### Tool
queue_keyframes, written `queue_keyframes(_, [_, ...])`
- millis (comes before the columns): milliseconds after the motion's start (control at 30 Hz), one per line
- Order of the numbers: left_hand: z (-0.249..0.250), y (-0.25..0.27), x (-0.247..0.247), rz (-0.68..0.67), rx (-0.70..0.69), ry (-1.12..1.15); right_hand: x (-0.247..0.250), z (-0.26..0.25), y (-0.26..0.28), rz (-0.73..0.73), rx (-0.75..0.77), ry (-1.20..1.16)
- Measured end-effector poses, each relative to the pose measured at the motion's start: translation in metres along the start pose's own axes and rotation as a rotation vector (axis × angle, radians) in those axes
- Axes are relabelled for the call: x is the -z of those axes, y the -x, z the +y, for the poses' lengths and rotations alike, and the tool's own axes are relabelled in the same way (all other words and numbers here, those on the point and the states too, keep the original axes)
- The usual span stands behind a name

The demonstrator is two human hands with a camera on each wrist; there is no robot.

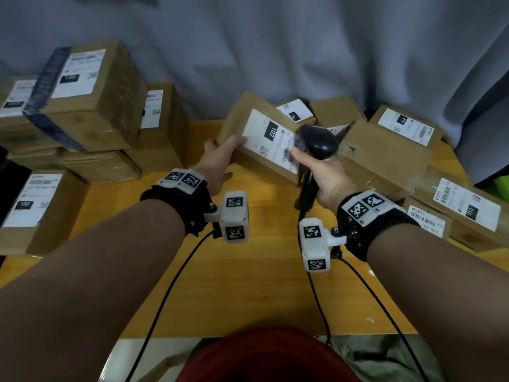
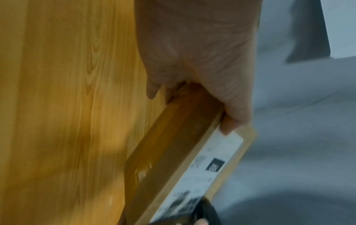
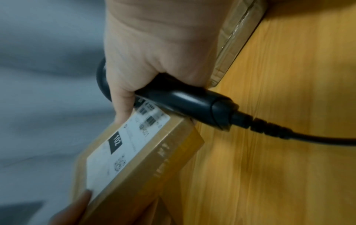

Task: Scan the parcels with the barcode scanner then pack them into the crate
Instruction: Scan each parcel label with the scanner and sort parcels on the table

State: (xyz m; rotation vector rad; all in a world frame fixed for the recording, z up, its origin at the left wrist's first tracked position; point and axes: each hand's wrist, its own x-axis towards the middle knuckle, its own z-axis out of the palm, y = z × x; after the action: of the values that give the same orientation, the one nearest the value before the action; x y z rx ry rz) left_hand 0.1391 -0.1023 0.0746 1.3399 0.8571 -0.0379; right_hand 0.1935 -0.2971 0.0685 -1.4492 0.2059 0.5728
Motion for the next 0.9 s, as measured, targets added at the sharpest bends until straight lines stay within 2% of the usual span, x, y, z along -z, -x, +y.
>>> queue_keyframes(100, [0.006, 0.003, 0.002, -0.038, 0.012, -0.122, 0.004, -0.003, -0.002, 0.051, 0.010, -0.006])
queue_keyframes(233, [0.009, 0.006, 0.008, -0.049, -0.073, -0.405, 0.008, -0.008, 0.001, -0.042, -0.038, -0.004])
queue_keyframes(300, [0.007, 0.006, 0.012, -0.107, -0.095, -0.504, 0.012, -0.009, 0.001, -0.080, -0.087, -0.062])
queue_keyframes(433, [-0.001, 0.006, 0.018, -0.183, -0.044, -0.512, 0.015, -0.008, 0.000, -0.062, -0.069, -0.119])
queue_keyframes(600, [-0.004, 0.011, 0.015, -0.043, -0.117, -0.391, 0.017, -0.005, -0.001, -0.017, -0.019, -0.053])
queue_keyframes(667, [-0.005, 0.010, 0.013, -0.109, -0.106, -0.458, 0.018, -0.008, -0.003, -0.011, 0.004, -0.032])
queue_keyframes(767, [-0.006, 0.013, 0.010, -0.236, -0.017, -0.541, 0.019, -0.012, -0.005, -0.012, 0.024, 0.018])
queue_keyframes(900, [-0.010, 0.011, 0.005, -0.190, 0.053, -0.518, 0.014, -0.013, -0.010, -0.009, 0.017, 0.074])
